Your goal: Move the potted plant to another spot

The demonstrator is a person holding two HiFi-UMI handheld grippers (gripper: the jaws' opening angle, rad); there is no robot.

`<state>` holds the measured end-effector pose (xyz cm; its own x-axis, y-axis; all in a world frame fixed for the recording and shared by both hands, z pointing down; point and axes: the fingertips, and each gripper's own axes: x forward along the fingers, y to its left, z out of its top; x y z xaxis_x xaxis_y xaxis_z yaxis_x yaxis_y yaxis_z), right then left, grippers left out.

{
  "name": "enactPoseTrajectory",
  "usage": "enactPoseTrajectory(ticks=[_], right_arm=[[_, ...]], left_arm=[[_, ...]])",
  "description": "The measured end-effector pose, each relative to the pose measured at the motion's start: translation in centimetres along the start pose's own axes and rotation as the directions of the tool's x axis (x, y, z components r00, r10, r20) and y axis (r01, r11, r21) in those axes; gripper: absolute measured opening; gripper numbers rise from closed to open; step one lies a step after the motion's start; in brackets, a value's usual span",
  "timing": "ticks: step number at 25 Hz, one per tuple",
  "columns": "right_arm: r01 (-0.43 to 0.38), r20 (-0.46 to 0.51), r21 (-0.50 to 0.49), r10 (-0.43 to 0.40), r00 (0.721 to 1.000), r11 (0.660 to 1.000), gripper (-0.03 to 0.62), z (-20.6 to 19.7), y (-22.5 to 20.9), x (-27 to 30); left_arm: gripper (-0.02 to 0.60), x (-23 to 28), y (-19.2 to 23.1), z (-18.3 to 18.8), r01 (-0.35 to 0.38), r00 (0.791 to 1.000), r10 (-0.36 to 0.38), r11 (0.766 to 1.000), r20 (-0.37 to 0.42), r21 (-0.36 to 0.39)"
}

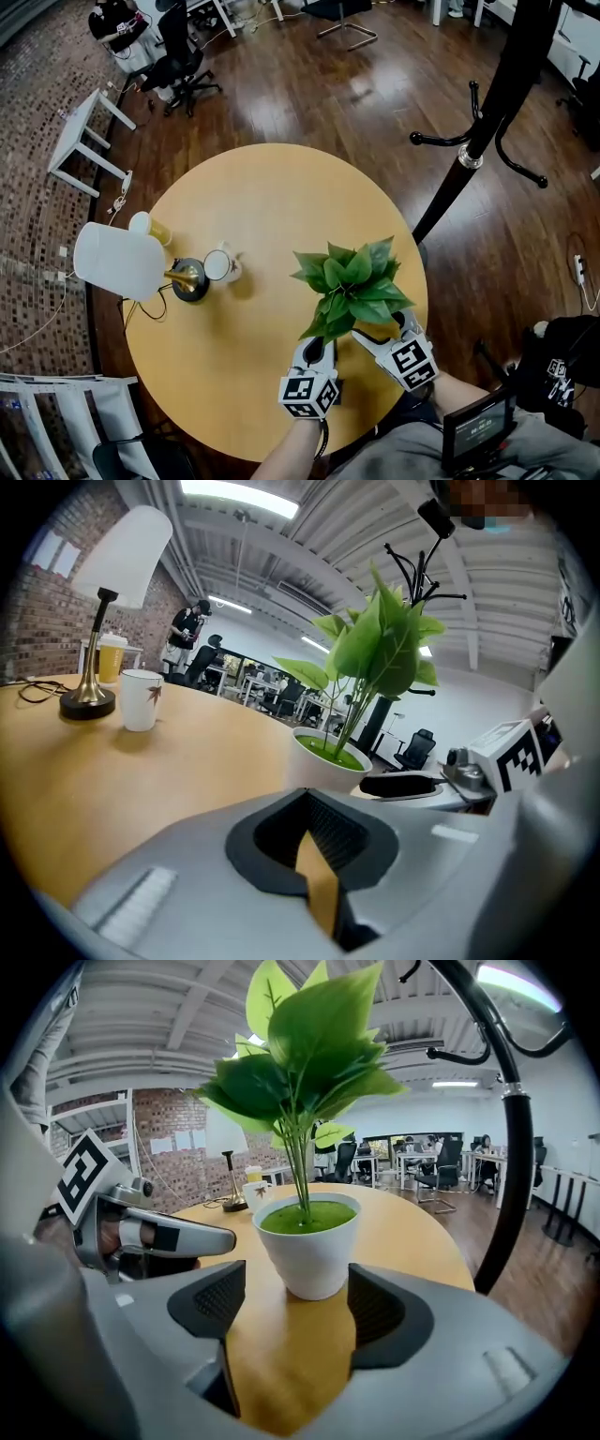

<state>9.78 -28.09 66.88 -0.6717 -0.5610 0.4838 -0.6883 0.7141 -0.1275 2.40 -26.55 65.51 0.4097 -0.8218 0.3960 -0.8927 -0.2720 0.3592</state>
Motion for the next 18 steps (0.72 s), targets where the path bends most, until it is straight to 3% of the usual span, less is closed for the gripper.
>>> enactPoseTrajectory(ticks=[4, 11, 18], right_arm=[[-0.004, 0.015, -0.032, 0.004, 1.000, 0.999, 0.411, 0.9, -0.8, 1.3], [-0.019, 0.035, -0.088, 0.022, 0.999, 0.996, 0.474, 2.7, -1.7, 4.0], [-0.060, 0.058, -0.118, 0.067, 0.996, 0.991, 0.502, 2.5, -1.7, 5.5]], left_arm=[[0.002, 0.2, 0.6, 0.0, -0.020, 1.000, 0.020, 1.000, -0.004, -0.006], [0.002, 1.0, 1.6, 0.9, -0.044, 0.999, 0.044, 0.999, -0.005, -0.008], [0.002, 1.0, 2.0, 0.5, -0.061, 0.998, 0.060, 0.998, -0.002, -0.004]])
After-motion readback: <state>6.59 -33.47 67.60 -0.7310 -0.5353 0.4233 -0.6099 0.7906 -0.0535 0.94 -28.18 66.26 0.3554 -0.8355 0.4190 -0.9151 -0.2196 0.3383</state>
